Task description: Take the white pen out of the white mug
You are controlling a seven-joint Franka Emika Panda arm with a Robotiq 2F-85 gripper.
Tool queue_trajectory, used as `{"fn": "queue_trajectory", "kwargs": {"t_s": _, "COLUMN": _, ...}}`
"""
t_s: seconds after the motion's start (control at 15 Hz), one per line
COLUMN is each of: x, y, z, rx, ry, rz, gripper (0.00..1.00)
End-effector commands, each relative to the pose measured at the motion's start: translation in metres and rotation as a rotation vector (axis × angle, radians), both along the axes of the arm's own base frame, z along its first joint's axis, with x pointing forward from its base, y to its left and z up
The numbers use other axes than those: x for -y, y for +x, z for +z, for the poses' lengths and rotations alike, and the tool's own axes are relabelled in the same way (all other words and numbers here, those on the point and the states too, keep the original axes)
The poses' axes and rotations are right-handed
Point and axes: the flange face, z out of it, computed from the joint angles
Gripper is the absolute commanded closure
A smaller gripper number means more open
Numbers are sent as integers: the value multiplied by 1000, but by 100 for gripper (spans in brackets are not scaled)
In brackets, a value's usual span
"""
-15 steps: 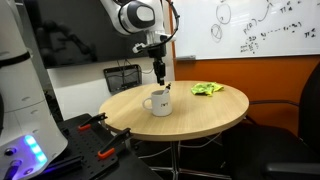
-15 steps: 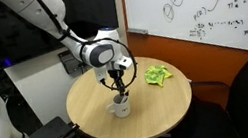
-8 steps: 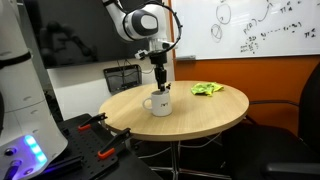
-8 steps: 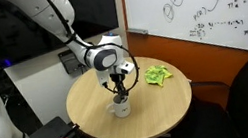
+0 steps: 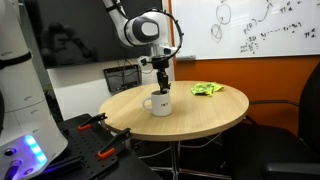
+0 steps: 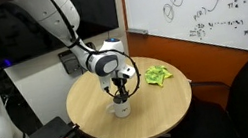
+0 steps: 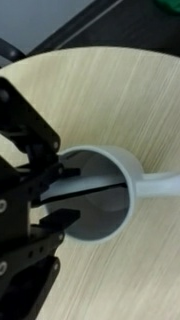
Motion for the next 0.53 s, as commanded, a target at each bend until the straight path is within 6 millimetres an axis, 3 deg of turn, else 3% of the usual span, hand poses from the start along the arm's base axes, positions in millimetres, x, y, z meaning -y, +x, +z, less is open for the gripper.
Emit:
{"fn": "queue_trajectory", "kwargs": {"t_s": 0.0, "x": 3, "y": 1, "z": -5, "rx": 34, "ry": -2, "rz": -16, "gripper": 70}}
{"fn": "queue_trajectory", "kwargs": {"t_s": 0.07, "x": 4, "y": 1, "z": -6, "rx": 39, "ry": -4, "rz": -14, "gripper": 86}}
{"fn": "queue_trajectory", "kwargs": {"t_s": 0.2, "x": 3, "y": 1, "z": -4, "rx": 53, "ry": -9, "rz": -2, "gripper": 100}}
{"fn": "queue_trajectory", "kwargs": {"t_s": 0.27, "x": 2, "y": 0, "z": -1, "rx": 55, "ry": -9, "rz": 4, "gripper": 95}}
{"fn": "queue_trajectory", "kwargs": {"t_s": 0.47, "x": -5, "y": -3, "z": 16, "rx": 53, "ry": -15, "rz": 49, "gripper": 94}}
